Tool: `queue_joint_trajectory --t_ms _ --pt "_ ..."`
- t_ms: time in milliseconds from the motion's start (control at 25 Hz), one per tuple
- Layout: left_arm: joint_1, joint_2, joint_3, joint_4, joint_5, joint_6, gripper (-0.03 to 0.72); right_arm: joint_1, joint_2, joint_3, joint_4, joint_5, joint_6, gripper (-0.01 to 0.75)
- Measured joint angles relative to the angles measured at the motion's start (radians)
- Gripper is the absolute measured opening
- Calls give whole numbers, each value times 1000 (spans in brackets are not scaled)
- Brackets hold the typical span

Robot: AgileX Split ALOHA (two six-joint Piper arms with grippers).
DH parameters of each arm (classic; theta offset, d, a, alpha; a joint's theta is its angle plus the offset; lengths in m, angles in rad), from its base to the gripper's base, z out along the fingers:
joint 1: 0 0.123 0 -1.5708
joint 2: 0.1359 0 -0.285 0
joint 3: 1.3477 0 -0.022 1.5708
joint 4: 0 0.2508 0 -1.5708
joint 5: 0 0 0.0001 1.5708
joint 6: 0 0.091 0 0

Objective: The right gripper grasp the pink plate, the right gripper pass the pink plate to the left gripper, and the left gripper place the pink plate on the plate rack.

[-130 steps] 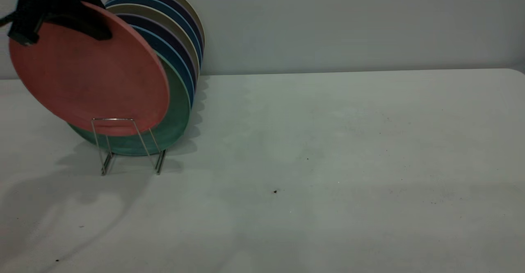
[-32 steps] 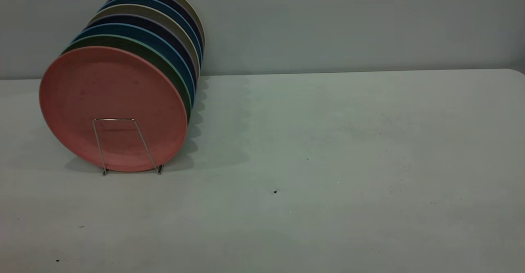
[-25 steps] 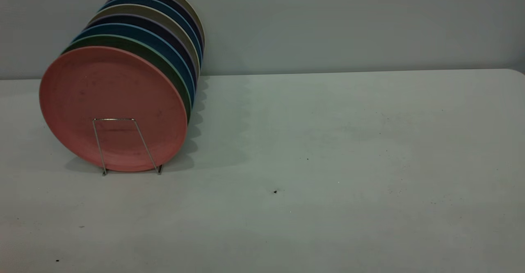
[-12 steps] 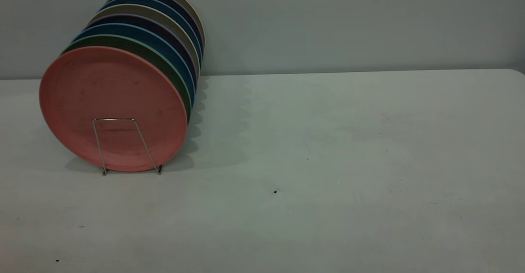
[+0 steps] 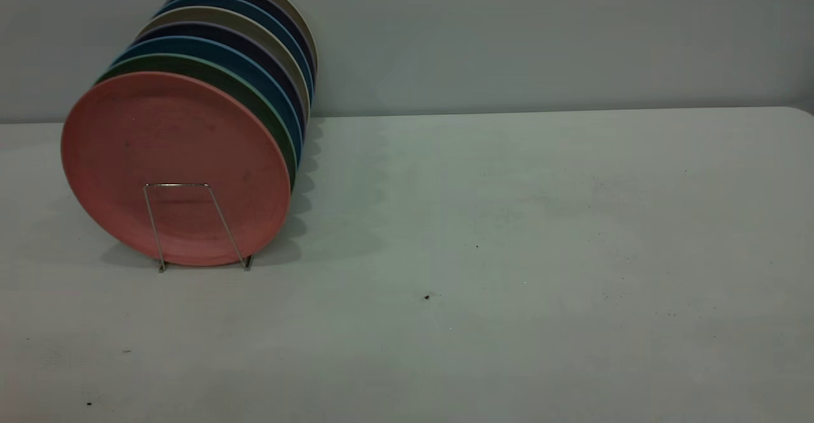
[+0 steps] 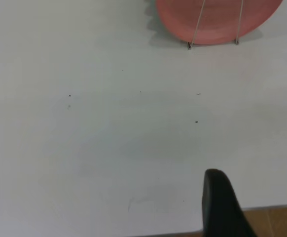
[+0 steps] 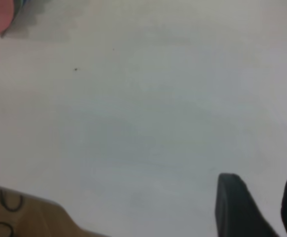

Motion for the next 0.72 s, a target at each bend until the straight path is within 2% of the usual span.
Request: queue_joint_trajectory --t_ms 720 --pt "14 0 0 0 0 -2 406 0 0 0 0 0 0 243"
